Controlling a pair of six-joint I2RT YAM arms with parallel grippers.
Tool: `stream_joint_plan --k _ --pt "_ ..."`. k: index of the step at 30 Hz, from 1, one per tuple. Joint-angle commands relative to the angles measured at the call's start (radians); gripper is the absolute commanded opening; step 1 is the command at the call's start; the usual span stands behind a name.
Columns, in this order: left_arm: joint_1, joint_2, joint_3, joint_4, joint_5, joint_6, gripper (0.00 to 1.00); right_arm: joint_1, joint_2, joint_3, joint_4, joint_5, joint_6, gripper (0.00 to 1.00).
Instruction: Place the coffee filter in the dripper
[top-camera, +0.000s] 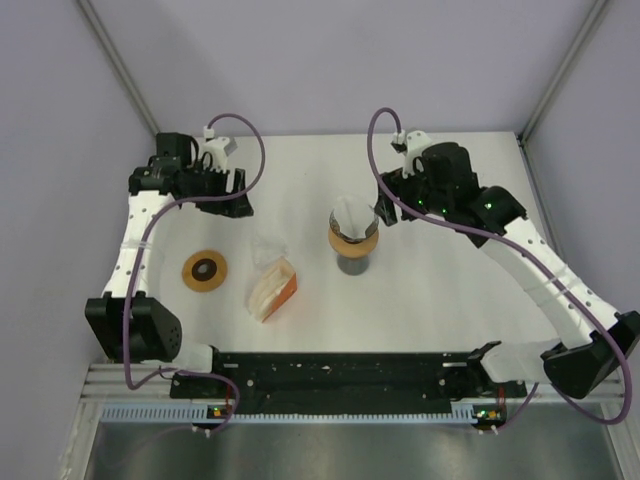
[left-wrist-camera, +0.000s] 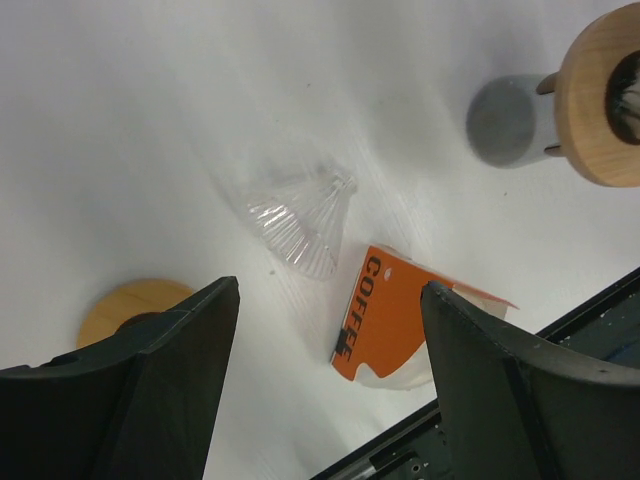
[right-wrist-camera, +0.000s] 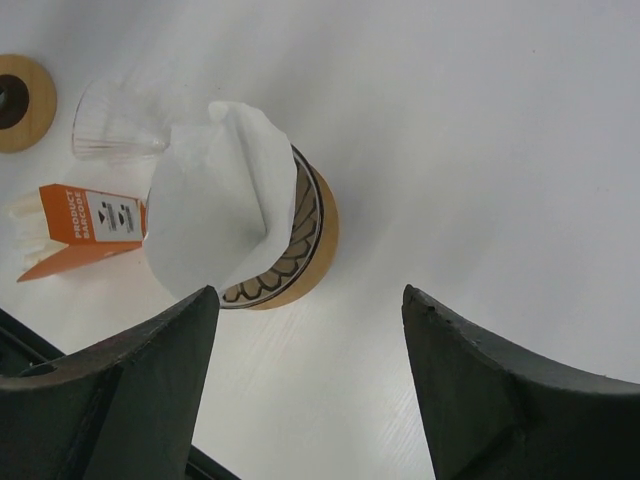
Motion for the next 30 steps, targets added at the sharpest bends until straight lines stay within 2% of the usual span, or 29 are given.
stream_joint_plan --k 1,6,12,16,19,23,27,30 --pt "0.078 -0.007 -0.029 -0.025 -0.023 0.065 0.79 -0.009 -0.052 -0.021 0.036 0.009 -0.015 0.74" --pt "0.132 0.004 -0.052 -0.072 -0.043 0.085 0.79 -0.009 -0.082 -0.057 0.035 0.004 -0.015 0.74" --pt "0.184 -0.023 -0.135 -0.051 -0.058 0.093 0.79 0.002 -0.128 -0.081 0.036 -0.163 -0.030 0.72" --pt "0.202 -0.043 -0.170 -0.040 -0.062 0.091 0.79 0.063 -0.164 -0.049 0.048 -0.166 -0.044 0.69" --pt "0.211 -0.054 -0.186 -0.034 -0.060 0.087 0.79 0.176 -0.156 -0.021 0.097 -0.151 -0.064 0.66" --pt "0.224 -0.068 -0.207 -0.019 -0.049 0.074 0.79 0.405 -0.012 0.046 0.101 -0.019 -0.152 0.60" --pt "0.241 -0.082 -0.221 -0.014 -0.036 0.070 0.79 0.462 0.192 0.159 0.001 0.180 -0.194 0.47" --pt "0.250 -0.094 -0.233 -0.005 -0.029 0.073 0.79 0.485 0.302 0.201 -0.004 0.200 -0.215 0.37"
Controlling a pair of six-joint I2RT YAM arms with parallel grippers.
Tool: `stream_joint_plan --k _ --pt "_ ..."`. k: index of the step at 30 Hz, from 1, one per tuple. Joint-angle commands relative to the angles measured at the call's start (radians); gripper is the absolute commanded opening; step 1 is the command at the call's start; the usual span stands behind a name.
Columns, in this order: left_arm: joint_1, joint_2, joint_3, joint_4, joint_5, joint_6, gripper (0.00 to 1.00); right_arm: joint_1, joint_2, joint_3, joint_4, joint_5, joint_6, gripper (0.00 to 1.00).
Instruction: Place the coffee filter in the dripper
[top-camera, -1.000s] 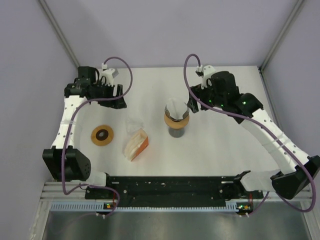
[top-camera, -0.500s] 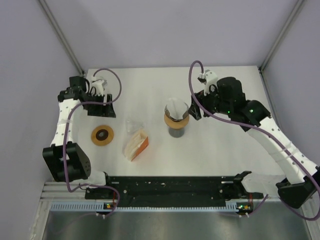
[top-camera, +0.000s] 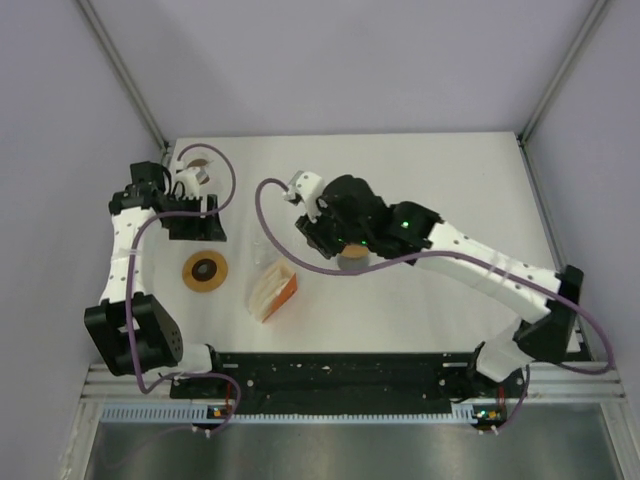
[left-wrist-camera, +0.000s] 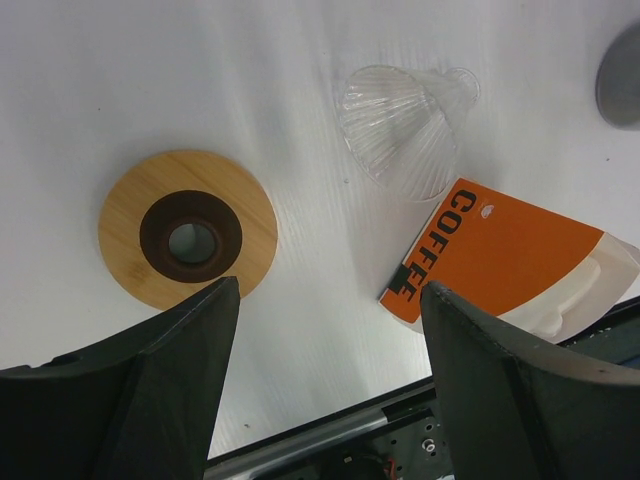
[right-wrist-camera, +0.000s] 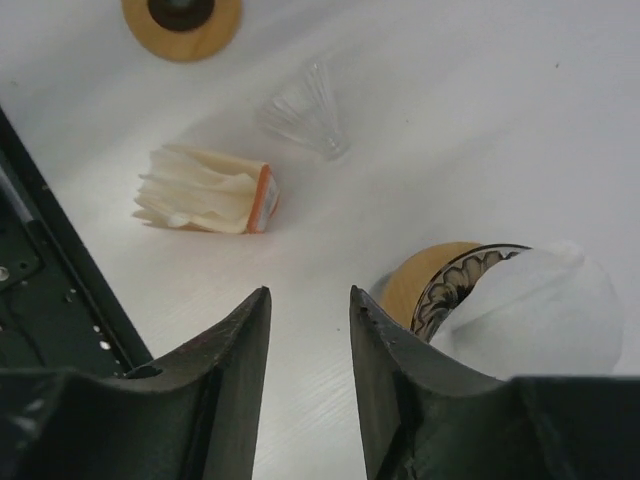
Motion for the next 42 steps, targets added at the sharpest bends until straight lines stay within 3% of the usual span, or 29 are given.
stream_joint_plan --k 1,8,10,14,42 --pt "0.021 -0.047 -0.022 0.043 0.029 -0.001 0.79 0.032 0.162 0.061 -0.048 0.143 -0.074 0.34" --pt "0.037 -0.049 -0.034 0.049 0.052 -0.011 0.79 0.062 0.361 0.113 -0.098 0.376 -0.124 0.03" --pt "0.041 -0.053 -0.037 0.052 0.058 -0.011 0.79 0.062 0.394 0.114 -0.101 0.383 -0.136 0.00" --pt "0.048 -0.055 -0.046 0.055 0.069 -0.011 0.79 0.063 0.449 0.110 -0.100 0.326 -0.153 0.00" --pt "0.074 -0.029 -0.049 0.050 0.130 -0.011 0.79 0.040 0.638 0.087 -0.064 0.488 -0.215 0.00"
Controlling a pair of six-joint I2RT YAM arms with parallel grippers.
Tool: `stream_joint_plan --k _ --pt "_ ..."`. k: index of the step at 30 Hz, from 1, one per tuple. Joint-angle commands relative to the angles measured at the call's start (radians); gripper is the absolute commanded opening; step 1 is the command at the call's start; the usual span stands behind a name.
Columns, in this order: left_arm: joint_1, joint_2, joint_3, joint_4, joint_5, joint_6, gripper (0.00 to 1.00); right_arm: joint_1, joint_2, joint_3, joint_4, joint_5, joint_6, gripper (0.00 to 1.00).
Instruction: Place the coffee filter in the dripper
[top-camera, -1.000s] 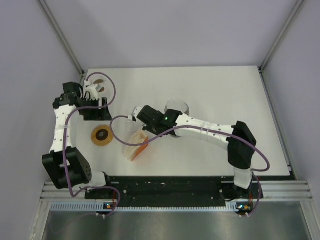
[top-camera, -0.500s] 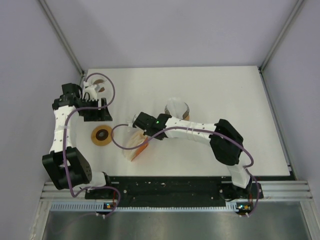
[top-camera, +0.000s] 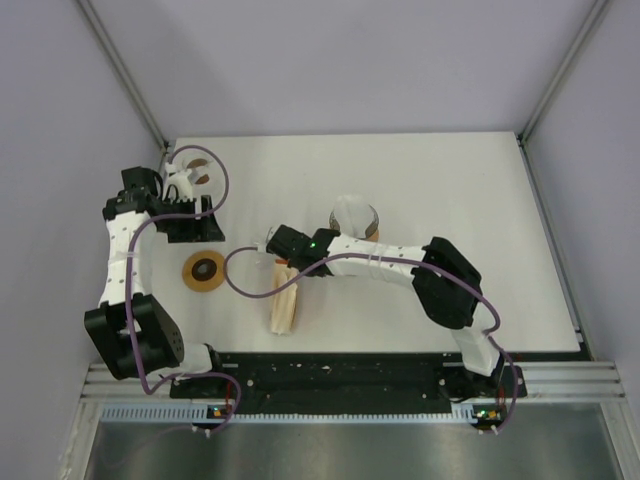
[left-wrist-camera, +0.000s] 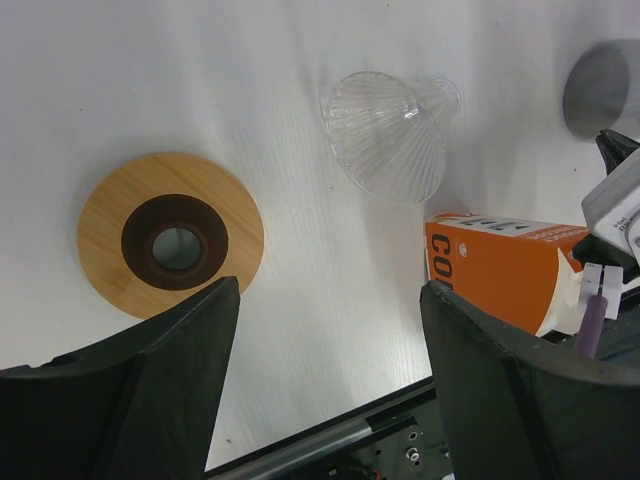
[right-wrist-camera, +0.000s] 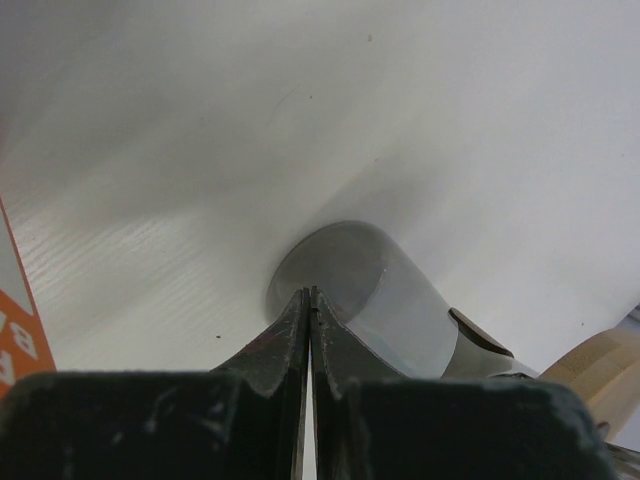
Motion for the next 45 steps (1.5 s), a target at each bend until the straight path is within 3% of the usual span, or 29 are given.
stream_joint_plan --k 1,17,32,37,45 --pt "0.010 -0.008 -0.004 0.021 0.044 -0.005 0.79 -0.005 0.033 0.033 -0.004 0.026 -0.015 0.00" --pt "0.016 0.008 0.005 0.006 0.062 0.000 0.79 0.021 -0.030 0.104 -0.003 -0.075 -0.017 0.00" --pt "0.016 0.015 0.003 -0.009 0.102 0.015 0.77 0.012 -0.065 0.029 -0.037 -0.054 0.043 0.00" --pt "0.016 0.020 0.003 -0.011 0.104 0.015 0.77 0.045 -0.111 0.023 -0.043 0.018 0.046 0.00" --pt "0.016 0.028 0.002 -0.009 0.108 0.021 0.77 0.062 -0.214 -0.129 -0.006 0.023 0.006 0.00"
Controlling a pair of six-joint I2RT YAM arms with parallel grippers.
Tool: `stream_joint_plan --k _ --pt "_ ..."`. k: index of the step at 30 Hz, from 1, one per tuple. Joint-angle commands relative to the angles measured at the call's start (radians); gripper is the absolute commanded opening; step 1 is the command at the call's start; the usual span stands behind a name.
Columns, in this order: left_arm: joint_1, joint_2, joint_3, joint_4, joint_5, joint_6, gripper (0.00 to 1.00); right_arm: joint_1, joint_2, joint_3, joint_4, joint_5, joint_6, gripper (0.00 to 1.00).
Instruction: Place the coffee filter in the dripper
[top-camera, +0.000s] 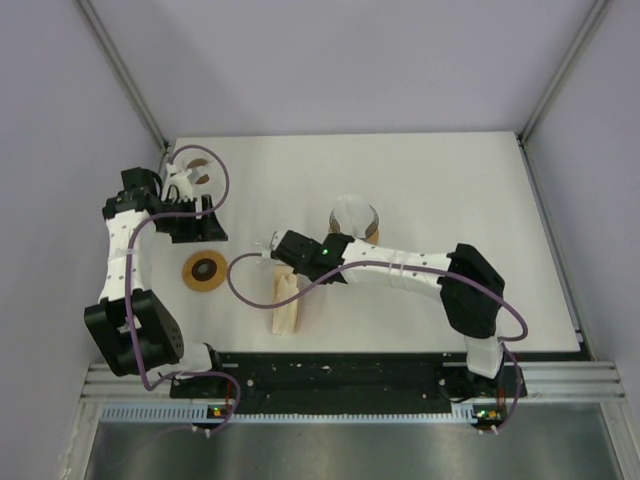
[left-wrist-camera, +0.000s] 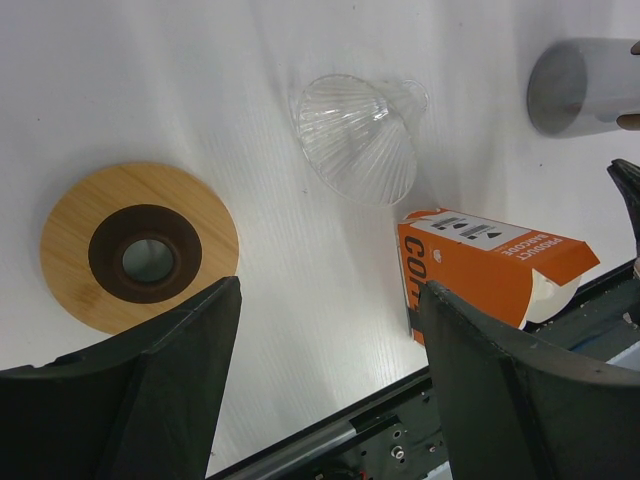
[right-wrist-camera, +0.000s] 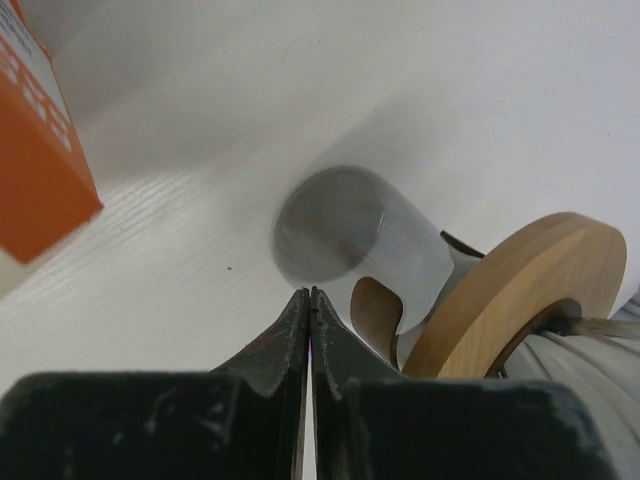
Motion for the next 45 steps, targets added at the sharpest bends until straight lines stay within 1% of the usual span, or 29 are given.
stream_joint_plan --k 1,6,9,12,16,20,23,26,34,45 --pt "0.006 0.009 0.002 0.000 0.031 0.016 0.77 0.022 -0.101 -0.079 0.038 0.005 -0.032 0.00" --pt "0.006 0.013 0.002 0.000 0.032 0.016 0.77 0.065 -0.163 -0.219 0.163 0.001 -0.138 0.00" --pt "0.006 0.012 0.002 -0.003 0.035 0.017 0.77 0.090 -0.192 -0.311 0.294 0.007 -0.241 0.00" --pt "0.006 0.009 0.003 -0.003 0.034 0.019 0.77 0.094 -0.206 -0.395 0.409 0.046 -0.325 0.00" --pt "0.006 0.009 0.002 -0.006 0.034 0.020 0.77 0.094 -0.166 -0.444 0.504 0.128 -0.428 0.00" --pt "0.006 0.004 0.003 -0.007 0.034 0.022 0.77 0.093 -0.134 -0.457 0.547 0.142 -0.466 0.00" --pt "0.008 0.006 0.003 -0.009 0.035 0.023 0.77 0.091 -0.132 -0.484 0.622 0.143 -0.491 0.00" --pt "0.008 0.007 0.005 -0.010 0.037 0.022 0.77 0.079 -0.120 -0.492 0.650 0.136 -0.500 0.00" --pt "0.008 0.007 0.005 -0.012 0.040 0.023 0.77 0.039 -0.094 -0.497 0.661 0.137 -0.506 0.00" --pt "0.008 0.010 0.007 -0.014 0.041 0.025 0.77 -0.002 -0.117 -0.535 0.661 0.154 -0.494 0.00"
